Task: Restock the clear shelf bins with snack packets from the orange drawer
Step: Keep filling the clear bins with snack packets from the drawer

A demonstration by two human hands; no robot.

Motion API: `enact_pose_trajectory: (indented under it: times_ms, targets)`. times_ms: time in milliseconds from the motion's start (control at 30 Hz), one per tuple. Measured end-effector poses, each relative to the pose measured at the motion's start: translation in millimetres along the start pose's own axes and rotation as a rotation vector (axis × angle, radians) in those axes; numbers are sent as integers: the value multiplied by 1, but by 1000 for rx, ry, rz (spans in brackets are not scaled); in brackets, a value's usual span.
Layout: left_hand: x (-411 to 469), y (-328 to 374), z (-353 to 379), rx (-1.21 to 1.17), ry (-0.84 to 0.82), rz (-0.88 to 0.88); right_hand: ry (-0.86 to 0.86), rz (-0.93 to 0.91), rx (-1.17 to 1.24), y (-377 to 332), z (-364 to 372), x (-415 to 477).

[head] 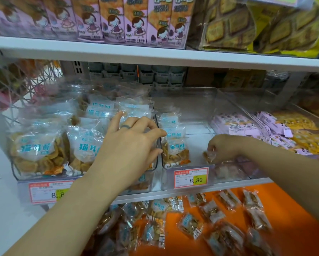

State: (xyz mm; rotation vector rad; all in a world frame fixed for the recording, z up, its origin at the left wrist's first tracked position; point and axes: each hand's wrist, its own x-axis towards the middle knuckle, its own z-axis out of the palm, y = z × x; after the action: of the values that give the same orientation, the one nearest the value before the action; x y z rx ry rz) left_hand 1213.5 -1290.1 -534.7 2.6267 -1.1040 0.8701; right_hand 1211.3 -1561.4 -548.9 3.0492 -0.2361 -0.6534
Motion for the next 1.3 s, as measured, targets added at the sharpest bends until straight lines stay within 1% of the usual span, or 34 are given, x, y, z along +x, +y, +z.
enact_pose_trajectory:
  times_ms: [67, 133, 200, 233, 267, 333, 400, 500, 567, 667, 700, 767, 800, 867, 933, 1000, 1067, 1100, 1133, 1167, 1200, 1300]
  targets:
    - [0, 0, 0, -6, -6, -2, 106, -62, 107, 7, -11, -7]
    - [0, 1, -1, -6, -3, 1, 178, -131, 319, 14, -23, -22]
    - [0, 0, 0, -1, -5, 0, 183, -216, 560, 20, -30, -36]
    - [0, 0, -1, 1, -10, -2, 181, -249, 633, 23, -30, -41]
    - [0, 0, -1, 3, -16, -4, 183, -274, 655, 27, -30, -44]
    - [0, 1, -2, 8, -32, -12, 202, -305, 581, 32, -25, -46]
    - [1, 1, -3, 14, -34, -15, 237, -338, 419, 34, -19, -45]
    - [1, 2, -5, 18, -53, -17, 342, -354, 263, 35, -14, -43]
    - [1, 3, -5, 1, -79, -24, 449, -340, 244, 34, -18, -48]
    - [1, 4, -7, -10, -84, -44, 610, -360, 290, 27, -29, -68]
    - [2, 5, -7, -10, -73, -47, 657, -395, 321, 21, -32, -78]
    - [4, 11, -14, -48, -24, -43, 777, -528, 370, 8, -34, -94]
    - [5, 17, -21, -94, -24, -54, 845, -598, 383, 1, -32, -101]
    - [8, 30, -37, -280, -103, -163, 992, -709, 392, -9, -25, -111]
    - [8, 39, -43, -556, -178, -269, 1147, -765, 355, -16, -17, -116]
    - [8, 45, -42, -910, -228, -353, 1230, -765, 355, -22, -9, -116]
    - [8, 46, -40, -1253, -207, -442, 1196, -773, 375, -27, -5, -114]
    - [8, 45, -37, -1323, -173, -468, 1143, -784, 375, -27, -4, -113]
    - [8, 44, -36, -1335, -134, -476, 1072, -790, 373, -27, -3, -112]
    - [7, 44, -35, -1301, -99, -468, 997, -789, 391, -26, -4, -112]
    - [7, 44, -34, -1234, -75, -454, 922, -775, 459, -26, -5, -114]
    - [5, 42, -29, -1059, -40, -411, 690, -649, 864, -34, -14, -119]
